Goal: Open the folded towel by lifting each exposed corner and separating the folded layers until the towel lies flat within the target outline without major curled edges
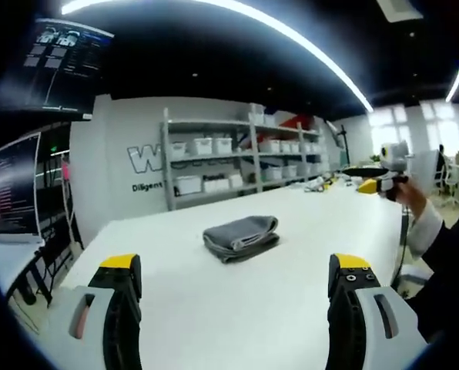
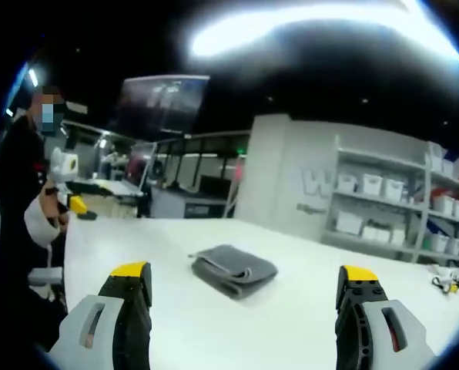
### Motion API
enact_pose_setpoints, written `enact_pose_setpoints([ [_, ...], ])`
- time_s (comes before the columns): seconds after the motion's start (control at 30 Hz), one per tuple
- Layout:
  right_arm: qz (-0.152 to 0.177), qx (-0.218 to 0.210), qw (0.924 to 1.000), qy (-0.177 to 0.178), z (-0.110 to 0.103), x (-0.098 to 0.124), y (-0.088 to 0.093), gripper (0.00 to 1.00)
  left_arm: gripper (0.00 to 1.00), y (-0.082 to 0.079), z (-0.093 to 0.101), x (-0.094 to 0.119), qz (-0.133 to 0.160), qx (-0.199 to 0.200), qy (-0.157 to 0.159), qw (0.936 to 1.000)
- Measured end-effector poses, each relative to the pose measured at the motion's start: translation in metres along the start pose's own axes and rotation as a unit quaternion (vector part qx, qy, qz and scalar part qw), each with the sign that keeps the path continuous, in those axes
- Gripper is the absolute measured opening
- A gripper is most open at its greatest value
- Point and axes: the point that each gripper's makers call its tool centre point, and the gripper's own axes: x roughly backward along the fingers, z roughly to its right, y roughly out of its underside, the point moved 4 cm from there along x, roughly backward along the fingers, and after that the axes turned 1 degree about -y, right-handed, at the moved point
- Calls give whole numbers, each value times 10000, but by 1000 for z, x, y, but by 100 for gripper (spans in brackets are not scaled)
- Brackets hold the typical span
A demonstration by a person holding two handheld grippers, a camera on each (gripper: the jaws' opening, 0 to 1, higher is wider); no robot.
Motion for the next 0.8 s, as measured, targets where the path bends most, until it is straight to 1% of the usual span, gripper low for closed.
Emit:
enact_pose_setpoints([
  [0.1,-21,-9,10000,-19,2,-3,0,99,100,0,-1,-2,43,54,-69,10000],
  [0.13,-31,-8,10000,-19,2,-3,1,99,100,-1,-1,-2,193,28,-61,9998],
  [0.2,-44,4,10000,-17,3,-5,1,99,100,-2,-2,-1,232,19,-73,9997],
  [0.3,-56,32,10000,-30,3,-8,1,99,100,-2,-3,-1,215,-110,-193,9995],
  [0.37,-89,49,9999,-48,3,-11,2,99,100,-4,-3,-1,256,-124,-219,9994],
  [0.43,-117,86,9999,-69,4,-14,4,99,100,-7,-3,-1,352,-40,-235,9991],
  [0.5,-128,95,9998,-69,5,-17,4,99,100,-8,-2,-2,363,147,-275,9989],
  [0.67,-188,69,9998,-51,9,-24,9,99,100,-9,0,-1,417,196,-234,9987],
  [0.73,-209,63,9997,-60,9,-26,10,99,100,-8,-1,-1,421,340,-182,9984],
  [0.8,-236,42,9997,-51,9,-29,11,99,100,-9,0,0,476,375,-97,9981],
])
